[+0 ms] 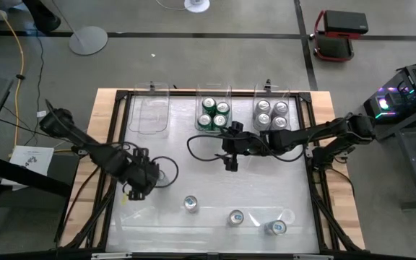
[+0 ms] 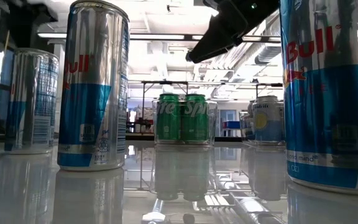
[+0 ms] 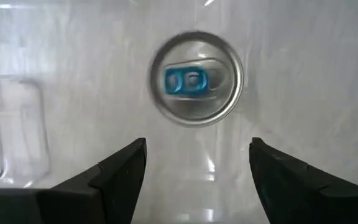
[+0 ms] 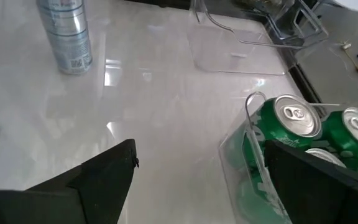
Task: Sort soda cans
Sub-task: Put the top left blue can into the left transparent bin
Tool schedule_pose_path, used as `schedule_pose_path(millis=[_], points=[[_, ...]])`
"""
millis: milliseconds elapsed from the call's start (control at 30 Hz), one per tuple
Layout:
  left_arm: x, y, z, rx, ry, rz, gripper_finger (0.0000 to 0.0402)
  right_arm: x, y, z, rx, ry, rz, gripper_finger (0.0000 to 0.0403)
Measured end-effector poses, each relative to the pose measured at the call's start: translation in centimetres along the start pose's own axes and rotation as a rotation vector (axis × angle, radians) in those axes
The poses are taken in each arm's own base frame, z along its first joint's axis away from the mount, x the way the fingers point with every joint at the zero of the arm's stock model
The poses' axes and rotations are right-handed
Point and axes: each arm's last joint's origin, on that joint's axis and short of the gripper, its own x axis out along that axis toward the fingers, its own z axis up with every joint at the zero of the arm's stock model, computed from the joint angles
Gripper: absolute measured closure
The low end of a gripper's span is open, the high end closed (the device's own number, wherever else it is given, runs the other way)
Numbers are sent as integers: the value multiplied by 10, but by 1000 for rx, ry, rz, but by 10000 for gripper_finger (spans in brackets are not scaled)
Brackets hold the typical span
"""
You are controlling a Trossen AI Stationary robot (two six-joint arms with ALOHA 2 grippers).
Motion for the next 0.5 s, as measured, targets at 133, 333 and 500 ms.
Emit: schedule_pose_path(millis=[133,333,500], points=[[25,-1,-11,22,56,33,126,0,0,0,33,0,11,59],[47,0,-21,54,106,39,84,0,0,0,76,0,11,59],[54,-1,-23,125,96,32,72,0,0,0,118,1,11,59]])
